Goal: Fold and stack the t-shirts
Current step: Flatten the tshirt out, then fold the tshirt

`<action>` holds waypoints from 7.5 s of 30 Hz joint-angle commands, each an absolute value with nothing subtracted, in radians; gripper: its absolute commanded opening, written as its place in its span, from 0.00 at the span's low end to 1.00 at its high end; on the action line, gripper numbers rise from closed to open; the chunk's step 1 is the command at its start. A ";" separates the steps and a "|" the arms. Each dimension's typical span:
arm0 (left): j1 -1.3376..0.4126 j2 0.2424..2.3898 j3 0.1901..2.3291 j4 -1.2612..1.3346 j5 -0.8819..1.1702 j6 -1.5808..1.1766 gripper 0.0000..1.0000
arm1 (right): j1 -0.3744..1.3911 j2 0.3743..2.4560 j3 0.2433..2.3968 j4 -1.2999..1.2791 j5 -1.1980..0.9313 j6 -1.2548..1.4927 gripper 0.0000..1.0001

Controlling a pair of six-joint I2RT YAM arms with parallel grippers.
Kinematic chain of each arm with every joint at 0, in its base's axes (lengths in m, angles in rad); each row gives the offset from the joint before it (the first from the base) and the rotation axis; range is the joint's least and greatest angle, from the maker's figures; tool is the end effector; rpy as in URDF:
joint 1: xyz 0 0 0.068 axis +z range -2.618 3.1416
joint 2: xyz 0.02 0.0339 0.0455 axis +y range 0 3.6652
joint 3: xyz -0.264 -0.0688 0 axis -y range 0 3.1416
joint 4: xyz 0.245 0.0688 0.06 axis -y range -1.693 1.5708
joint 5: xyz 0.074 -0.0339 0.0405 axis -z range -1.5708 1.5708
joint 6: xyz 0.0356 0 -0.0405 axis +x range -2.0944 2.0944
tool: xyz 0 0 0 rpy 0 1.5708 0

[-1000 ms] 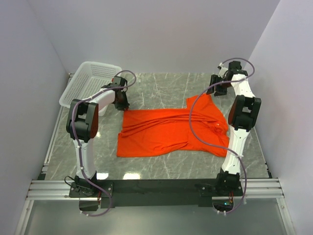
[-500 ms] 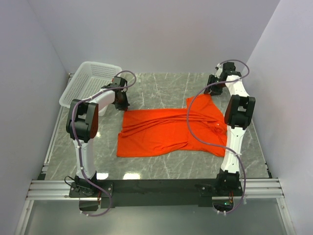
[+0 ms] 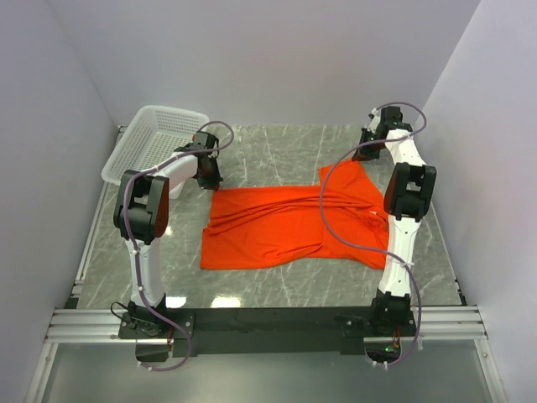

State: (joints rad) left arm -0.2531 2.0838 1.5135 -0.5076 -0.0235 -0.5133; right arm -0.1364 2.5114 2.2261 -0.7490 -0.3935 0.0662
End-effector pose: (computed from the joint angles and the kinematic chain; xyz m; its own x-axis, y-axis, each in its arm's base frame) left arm 0.4262 -0.1094 0.1652 -0.8606 -0.2845 -0.4224 -0.2101 0.9539 -0.2143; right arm 0.5367 -0.0599 0.1658 -0.8542 0.1789 -0.4882 -0.0121 0.9318 0.3626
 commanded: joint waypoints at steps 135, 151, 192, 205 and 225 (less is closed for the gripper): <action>-0.215 2.382 2.071 -0.067 -0.206 -0.624 0.00 | -0.146 1.945 1.735 -0.101 -0.682 -0.172 0.00; -0.206 2.382 2.068 -0.026 -0.153 -0.604 0.01 | -0.147 1.746 1.552 -0.278 -0.930 -0.328 0.00; -0.166 2.232 1.864 0.153 -0.049 -0.476 0.01 | -0.087 1.441 1.293 -0.469 -0.897 -0.515 0.00; -0.164 2.206 1.795 0.155 -0.057 -0.442 0.01 | -0.031 1.373 1.200 -0.497 -0.865 -0.537 0.00; -0.164 2.149 1.652 0.192 -0.066 -0.408 0.01 | 0.026 1.313 1.060 -0.495 -0.822 -0.554 0.00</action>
